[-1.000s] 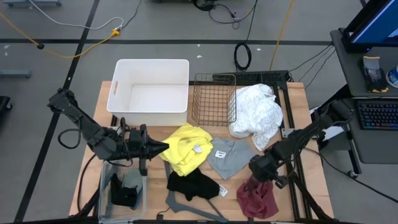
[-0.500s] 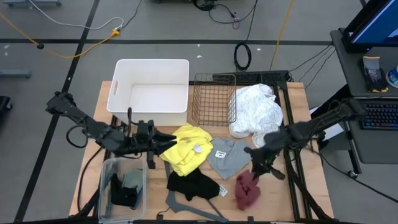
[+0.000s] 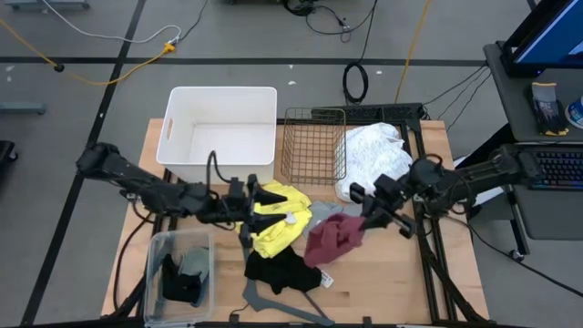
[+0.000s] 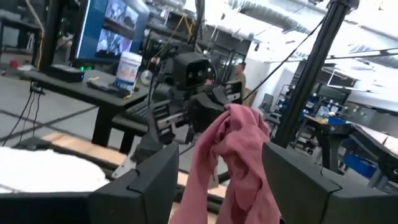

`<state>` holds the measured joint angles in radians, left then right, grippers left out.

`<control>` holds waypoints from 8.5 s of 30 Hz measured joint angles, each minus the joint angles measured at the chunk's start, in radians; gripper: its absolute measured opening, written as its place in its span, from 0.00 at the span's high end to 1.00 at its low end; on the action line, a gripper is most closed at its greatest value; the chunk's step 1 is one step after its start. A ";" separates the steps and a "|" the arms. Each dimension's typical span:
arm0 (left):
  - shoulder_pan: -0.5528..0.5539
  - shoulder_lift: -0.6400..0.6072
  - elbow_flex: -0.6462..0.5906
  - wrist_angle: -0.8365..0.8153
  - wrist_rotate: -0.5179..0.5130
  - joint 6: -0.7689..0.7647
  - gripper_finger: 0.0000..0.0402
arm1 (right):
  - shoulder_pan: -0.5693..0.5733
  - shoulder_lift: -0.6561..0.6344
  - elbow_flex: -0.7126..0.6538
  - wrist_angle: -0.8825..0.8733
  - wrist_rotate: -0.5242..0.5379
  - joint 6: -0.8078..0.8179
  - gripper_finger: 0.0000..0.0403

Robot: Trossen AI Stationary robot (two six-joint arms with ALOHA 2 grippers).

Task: Pick & Place Cloths
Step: Put the red underwear into the wire basket, then put the black underwear into the wire basket

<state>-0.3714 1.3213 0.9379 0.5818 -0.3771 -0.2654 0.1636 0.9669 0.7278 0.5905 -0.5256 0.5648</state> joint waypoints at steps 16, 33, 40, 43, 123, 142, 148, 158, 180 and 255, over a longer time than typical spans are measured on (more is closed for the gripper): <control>0.059 0.236 0.126 0.175 0.224 -0.001 0.41 | -0.099 0.208 0.146 0.003 0.000 -0.029 1.00; 0.073 0.363 0.296 -0.019 0.244 -0.012 0.41 | -0.105 0.312 0.251 0.006 0.024 -0.057 1.00; 0.085 0.362 0.296 -0.052 0.251 -0.079 0.50 | -0.105 0.313 0.262 0.008 0.052 -0.096 1.00; 0.092 0.362 0.296 -0.090 0.270 -0.086 0.64 | -0.105 0.313 0.262 0.006 0.050 -0.095 1.00; 0.709 0.439 0.495 -0.179 0.322 0.231 1.00 | -0.097 -0.174 0.062 -1.209 -0.175 -0.253 0.72; 0.684 0.577 0.494 -0.247 0.263 0.365 1.00 | -0.097 -0.243 -0.018 -1.131 -0.177 -0.161 0.72; 0.679 0.577 0.494 -0.345 0.244 0.405 1.00 | -0.097 -0.243 -0.018 -1.126 -0.177 -0.161 0.72; 0.670 0.576 0.494 -0.386 0.243 0.443 0.99 | -0.097 -0.243 -0.018 -1.076 -0.177 -0.157 0.72; 0.672 0.575 0.494 -0.372 0.234 0.436 0.54 | -0.097 -0.243 -0.018 -1.077 -0.178 -0.130 0.72; 0.294 0.535 1.132 -1.708 0.287 0.161 0.97 | -0.097 -0.168 -0.067 -0.773 -0.077 -0.267 0.72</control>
<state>-0.0777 1.8561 2.0701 -1.1261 -0.0904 -0.1049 0.0669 0.7990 0.6605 -0.1825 -0.6031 0.2981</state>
